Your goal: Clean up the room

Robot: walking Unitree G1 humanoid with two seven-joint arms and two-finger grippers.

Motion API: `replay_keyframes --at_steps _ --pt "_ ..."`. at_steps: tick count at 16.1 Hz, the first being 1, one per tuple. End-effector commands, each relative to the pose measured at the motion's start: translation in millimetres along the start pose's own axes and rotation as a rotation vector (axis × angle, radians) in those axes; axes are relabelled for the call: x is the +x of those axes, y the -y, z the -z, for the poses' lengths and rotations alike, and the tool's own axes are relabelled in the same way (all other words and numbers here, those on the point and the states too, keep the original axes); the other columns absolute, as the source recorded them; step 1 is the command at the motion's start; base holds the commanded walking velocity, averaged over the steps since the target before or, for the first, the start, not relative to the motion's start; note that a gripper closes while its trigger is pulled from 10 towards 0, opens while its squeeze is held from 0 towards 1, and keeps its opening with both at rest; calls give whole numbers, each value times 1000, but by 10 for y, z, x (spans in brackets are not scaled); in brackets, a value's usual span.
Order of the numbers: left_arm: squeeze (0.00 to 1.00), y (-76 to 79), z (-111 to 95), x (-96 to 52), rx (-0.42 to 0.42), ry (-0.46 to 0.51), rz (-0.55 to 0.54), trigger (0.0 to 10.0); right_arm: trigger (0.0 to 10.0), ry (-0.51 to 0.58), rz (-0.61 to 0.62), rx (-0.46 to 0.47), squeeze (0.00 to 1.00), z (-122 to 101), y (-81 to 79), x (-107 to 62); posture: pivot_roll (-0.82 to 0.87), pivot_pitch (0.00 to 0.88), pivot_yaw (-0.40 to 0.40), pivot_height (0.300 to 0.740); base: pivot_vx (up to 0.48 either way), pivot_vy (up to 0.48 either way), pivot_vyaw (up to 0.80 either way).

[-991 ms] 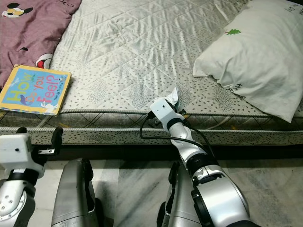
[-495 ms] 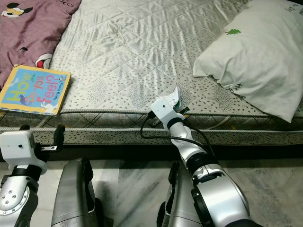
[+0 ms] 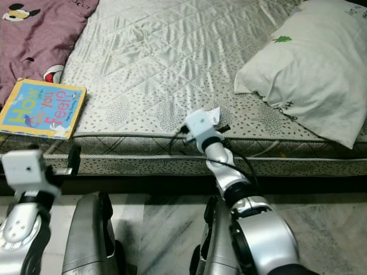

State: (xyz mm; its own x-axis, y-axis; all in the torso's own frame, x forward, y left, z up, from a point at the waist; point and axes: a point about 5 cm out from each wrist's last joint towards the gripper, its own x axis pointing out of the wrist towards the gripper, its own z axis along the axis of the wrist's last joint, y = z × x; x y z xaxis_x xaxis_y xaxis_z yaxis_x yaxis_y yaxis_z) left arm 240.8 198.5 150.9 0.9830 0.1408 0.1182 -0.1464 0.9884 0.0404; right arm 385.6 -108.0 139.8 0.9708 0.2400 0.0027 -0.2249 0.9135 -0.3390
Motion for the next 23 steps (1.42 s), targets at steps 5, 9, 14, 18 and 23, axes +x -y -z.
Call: replay_keyframes --at_steps 5,9,14,18,23 --pt "0 98 62 210 -37 17 -18 10000 0 99 48 450 0 -23 14 -91 64 45 -65 482 0 0 0" --pt "0 199 44 424 -73 62 -15 10000 0 162 20 543 0 -28 -41 -230 -27 0 -44 482 0 0 0" --pt "0 327 -52 515 -127 119 -25 10000 10000 160 38 622 0 -98 9 -321 -57 0 -32 482 0 0 0" --pt "0 275 80 447 -108 103 -27 10000 10000 178 -9 618 0 -171 -24 -391 -44 0 -49 514 0 0 0" --pt "0 133 160 320 -77 68 -56 10000 10000 178 -15 600 0 -197 -72 -460 -3 0 -54 553 0 0 0"
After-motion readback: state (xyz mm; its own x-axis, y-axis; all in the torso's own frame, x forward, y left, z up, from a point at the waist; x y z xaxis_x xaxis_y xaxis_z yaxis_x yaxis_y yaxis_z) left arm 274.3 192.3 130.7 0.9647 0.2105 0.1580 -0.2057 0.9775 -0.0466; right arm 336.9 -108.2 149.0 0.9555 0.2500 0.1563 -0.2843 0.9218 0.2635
